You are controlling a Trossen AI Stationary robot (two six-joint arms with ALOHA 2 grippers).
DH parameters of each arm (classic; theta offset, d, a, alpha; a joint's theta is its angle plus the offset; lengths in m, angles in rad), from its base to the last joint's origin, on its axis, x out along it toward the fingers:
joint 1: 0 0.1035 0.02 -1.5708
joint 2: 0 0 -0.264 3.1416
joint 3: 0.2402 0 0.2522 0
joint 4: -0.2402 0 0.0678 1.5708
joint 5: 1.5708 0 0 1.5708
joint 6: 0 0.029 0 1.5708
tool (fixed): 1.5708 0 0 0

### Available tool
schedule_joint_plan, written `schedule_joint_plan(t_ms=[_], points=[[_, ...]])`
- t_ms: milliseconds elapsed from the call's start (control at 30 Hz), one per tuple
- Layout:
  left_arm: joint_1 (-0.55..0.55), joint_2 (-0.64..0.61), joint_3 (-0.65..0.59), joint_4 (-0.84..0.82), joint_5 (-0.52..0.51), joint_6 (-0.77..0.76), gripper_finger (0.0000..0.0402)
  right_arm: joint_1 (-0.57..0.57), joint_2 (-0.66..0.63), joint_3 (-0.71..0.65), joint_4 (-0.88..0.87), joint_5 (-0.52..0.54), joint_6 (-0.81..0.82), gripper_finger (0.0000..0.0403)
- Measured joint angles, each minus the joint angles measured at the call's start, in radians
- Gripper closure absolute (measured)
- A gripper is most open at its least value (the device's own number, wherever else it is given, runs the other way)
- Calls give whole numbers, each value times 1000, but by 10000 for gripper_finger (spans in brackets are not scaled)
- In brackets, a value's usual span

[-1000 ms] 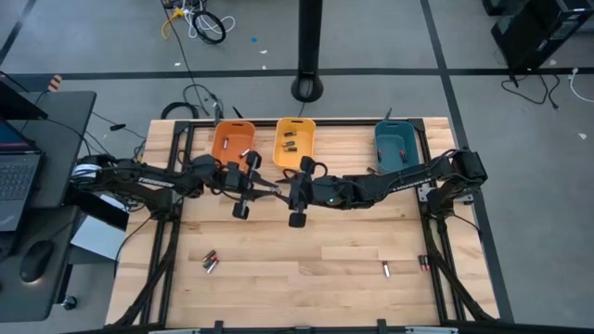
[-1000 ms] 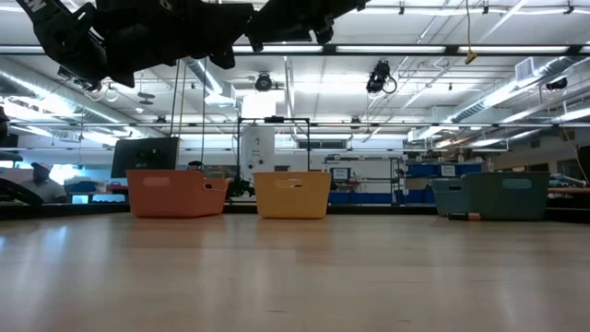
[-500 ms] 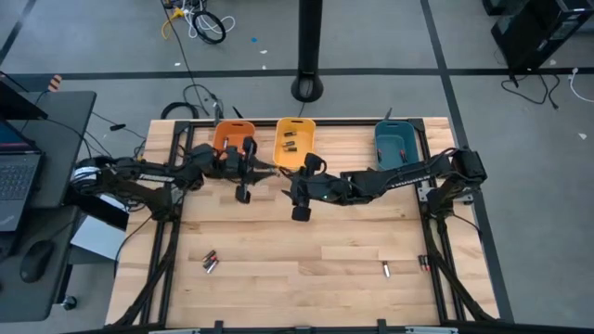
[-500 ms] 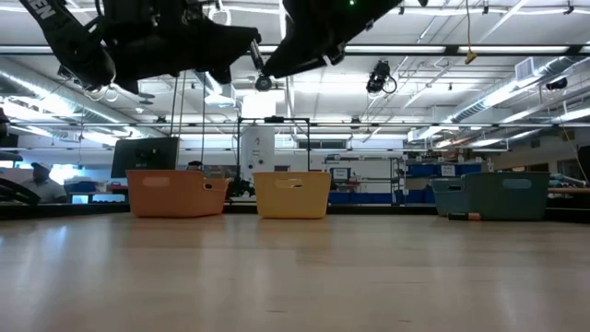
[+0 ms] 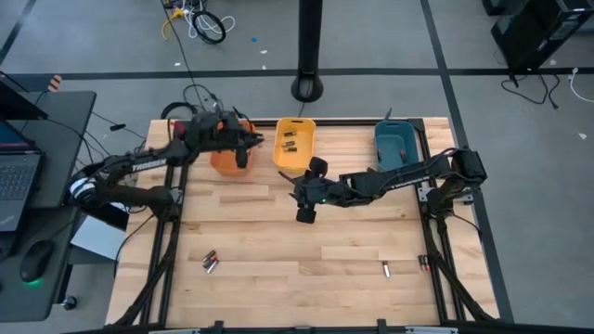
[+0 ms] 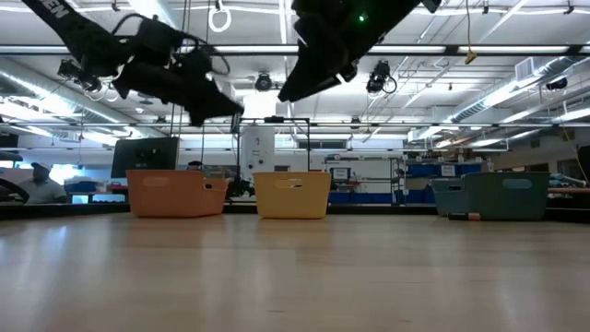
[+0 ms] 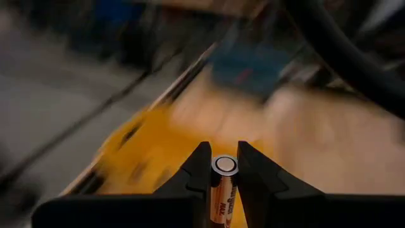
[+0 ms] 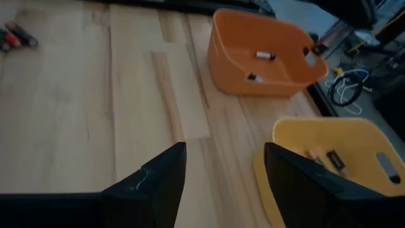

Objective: Sort batteries
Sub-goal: Put the silver battery into the orange bin

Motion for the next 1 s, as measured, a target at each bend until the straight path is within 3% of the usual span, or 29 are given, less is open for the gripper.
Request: schedule_joint_plan(t_ms=[133,267,433,733,1000], points=[[79,20,104,-355,-150,94,346,-2,0,-48,2,-1,38,184],[134,38,136,-548,-245,146,346,-2,0,-103,51,-1,67,182],[172,100,138,-620,-254,130,346,-2,0,-144,97,-3,90,185],[177,301,138,-573,-299,123,346,0,0,-152,100,-3,101,188],[177,329,139,-560,-333,122,345,0,0,-152,109,-3,100,188]])
